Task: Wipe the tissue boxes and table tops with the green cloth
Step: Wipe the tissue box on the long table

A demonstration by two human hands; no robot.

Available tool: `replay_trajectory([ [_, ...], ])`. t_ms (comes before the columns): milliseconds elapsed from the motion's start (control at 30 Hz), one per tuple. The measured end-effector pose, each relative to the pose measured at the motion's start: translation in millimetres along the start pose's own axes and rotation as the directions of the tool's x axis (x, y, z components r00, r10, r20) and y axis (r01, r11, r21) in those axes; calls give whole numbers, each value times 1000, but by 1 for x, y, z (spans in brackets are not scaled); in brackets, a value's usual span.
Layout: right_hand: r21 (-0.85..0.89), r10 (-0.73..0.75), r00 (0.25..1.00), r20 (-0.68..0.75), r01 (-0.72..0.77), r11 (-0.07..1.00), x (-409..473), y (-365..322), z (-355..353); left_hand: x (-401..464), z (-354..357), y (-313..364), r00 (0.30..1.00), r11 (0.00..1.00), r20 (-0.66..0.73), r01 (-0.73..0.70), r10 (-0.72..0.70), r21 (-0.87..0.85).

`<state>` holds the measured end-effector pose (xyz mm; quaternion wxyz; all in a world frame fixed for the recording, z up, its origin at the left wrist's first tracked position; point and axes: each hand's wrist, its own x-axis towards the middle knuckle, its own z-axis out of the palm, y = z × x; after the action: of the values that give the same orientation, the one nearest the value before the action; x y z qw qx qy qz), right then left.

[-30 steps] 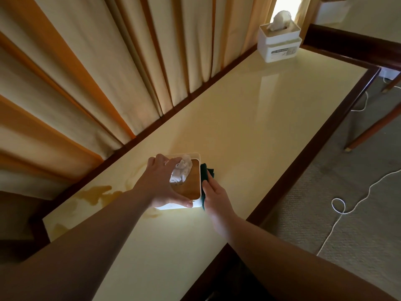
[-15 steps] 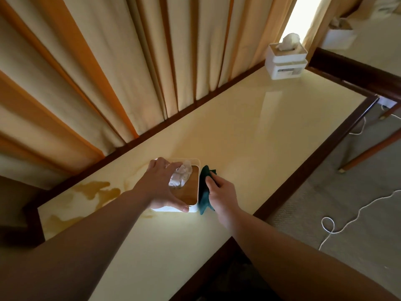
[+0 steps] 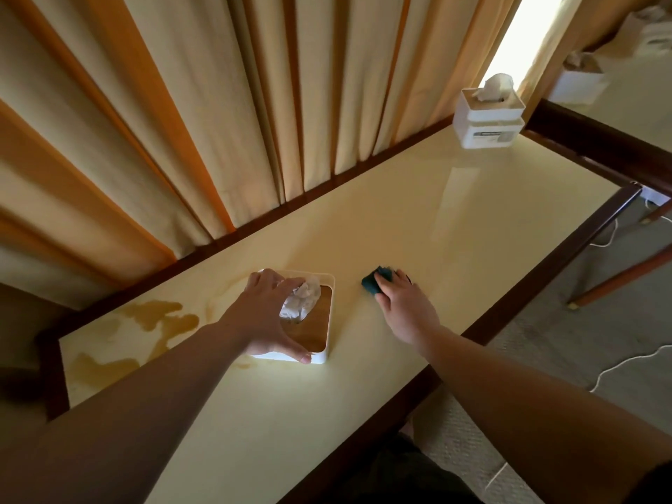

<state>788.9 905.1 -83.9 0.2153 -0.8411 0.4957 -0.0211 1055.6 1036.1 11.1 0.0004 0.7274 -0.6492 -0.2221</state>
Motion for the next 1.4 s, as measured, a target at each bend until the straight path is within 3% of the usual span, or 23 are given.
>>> replay_trajectory([
  [100,-182,-27,996,87,43,982,-3,6,20,0,0,0,1000,1000,2,3,-3,11],
  [267,-223,-14,995,103,37,974,-6,5,21,0,0,-2,1000,1000,8,4,-4,19],
  [400,-148,40,986,164,-15,989,-2,-6,10,3,-1,-2,1000,1000,31,3,-4,26],
  [500,-135,37,991,125,-20,991,4,-21,-2,8,-7,-1,996,998,81,-28,23,54],
  [567,-96,-14,997,79,21,995,7,-34,-12,13,-15,1,993,992,110,-53,40,115],
  [700,145,-206,974,97,191,971,9,-64,-34,22,-27,1,988,949,129,-116,81,294],
  [767,235,-240,961,136,204,951,9,-76,-44,21,-25,-3,994,971,102,-61,38,231],
  [867,280,-161,972,171,109,954,15,-88,-47,10,-18,-8,998,996,33,56,-58,70],
  [1000,300,-121,979,162,68,952,24,-93,-46,-11,2,-2,968,975,-121,211,-218,-73],
  [1100,319,-133,974,183,70,945,28,-97,-46,-15,13,5,941,950,-150,285,-303,-131],
  [1400,331,-186,972,143,131,935,27,-108,-43,-10,9,-6,953,966,-175,226,-245,-126],
])
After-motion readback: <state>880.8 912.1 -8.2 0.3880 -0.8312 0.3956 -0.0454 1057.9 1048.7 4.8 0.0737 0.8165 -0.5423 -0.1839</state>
